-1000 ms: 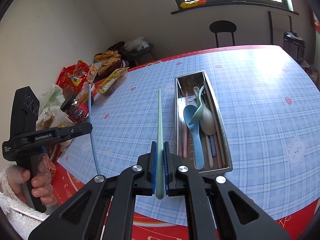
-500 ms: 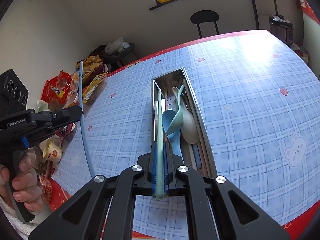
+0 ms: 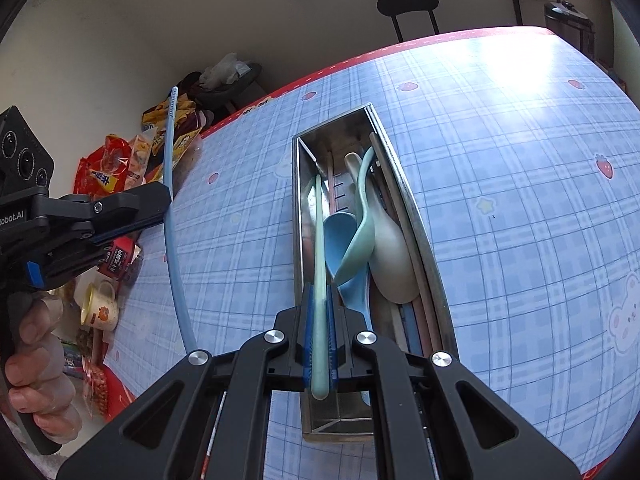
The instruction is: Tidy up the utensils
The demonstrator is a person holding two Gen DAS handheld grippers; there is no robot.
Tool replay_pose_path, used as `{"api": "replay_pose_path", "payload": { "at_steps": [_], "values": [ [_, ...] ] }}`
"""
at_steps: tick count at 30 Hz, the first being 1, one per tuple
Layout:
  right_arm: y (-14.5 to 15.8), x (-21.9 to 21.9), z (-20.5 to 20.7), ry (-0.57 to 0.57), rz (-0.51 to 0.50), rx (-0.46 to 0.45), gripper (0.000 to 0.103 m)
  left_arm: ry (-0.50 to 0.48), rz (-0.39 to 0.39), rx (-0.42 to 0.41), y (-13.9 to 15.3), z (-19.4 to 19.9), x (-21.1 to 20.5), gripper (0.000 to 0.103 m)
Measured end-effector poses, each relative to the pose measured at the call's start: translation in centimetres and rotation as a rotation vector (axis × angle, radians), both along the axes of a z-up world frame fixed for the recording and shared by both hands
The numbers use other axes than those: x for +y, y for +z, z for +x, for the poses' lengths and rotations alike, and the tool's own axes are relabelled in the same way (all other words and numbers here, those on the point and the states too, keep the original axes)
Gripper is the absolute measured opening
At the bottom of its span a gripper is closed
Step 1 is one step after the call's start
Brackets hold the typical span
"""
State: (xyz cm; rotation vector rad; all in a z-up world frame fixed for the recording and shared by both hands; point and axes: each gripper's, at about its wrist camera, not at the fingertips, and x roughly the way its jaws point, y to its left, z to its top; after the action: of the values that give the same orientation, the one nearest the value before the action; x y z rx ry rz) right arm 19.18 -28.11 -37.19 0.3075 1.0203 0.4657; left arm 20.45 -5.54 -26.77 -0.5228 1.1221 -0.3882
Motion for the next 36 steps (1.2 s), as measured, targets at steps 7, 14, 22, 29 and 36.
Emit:
{"api": "replay_pose_path", "payload": {
  "at_steps": [7,14,22,29,36],
  "values": [
    [-0.4,0.2,0.7,0.018,0.001,0.038,0.007,0.009,-0.068,0.050,-1.4,1.6,-0.7,0.010],
    [-0.1,-1.0,1.0,0.007,-0.016,0.030,0.008,0.031,-0.133,0.126,-4.1,3.5,-1.9,0.010],
    [0.3,-3.4,1.2,-0.058,-0.026,0.022,0.008,0.070,-0.148,0.223,-8.2,6.0,-3.5,0.010],
    [1.3,-5.1,0.9,-0.098,-0.051,0.003,0.038,0.043,-0.038,0.138,-6.5,7.3,-4.3,0.051],
    [3.8,-5.5,-0.2,-0.107,-0.101,-0.057,0.080,0.027,0.085,0.000,-1.2,5.8,-2.4,0.086]
  ]
}}
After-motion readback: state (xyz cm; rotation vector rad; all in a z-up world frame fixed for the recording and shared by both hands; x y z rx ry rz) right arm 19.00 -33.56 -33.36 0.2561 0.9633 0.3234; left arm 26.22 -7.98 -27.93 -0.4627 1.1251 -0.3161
